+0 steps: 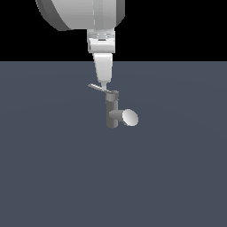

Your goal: Turn on the faucet by rotating a designated handle.

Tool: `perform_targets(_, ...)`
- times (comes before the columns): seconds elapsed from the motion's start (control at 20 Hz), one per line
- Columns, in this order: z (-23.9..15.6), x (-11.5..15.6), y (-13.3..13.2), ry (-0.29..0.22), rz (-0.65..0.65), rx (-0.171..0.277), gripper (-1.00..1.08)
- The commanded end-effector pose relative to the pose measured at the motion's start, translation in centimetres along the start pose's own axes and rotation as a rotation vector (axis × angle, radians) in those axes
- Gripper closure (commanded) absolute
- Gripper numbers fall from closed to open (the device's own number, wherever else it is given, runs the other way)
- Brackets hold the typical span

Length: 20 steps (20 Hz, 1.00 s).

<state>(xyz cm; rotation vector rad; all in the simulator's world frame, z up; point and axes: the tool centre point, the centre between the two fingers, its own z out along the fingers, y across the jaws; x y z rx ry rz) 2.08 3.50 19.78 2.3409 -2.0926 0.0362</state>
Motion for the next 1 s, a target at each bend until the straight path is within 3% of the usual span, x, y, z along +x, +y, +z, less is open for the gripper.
perform_targets(0.0, 0.5, -1.4, -1.1, -0.006, -0.019, 0.003, 1.08)
perform_targets(0.95, 1.6, -5.4, -5.8, -0.018, -0.070, -0.013, 1.08)
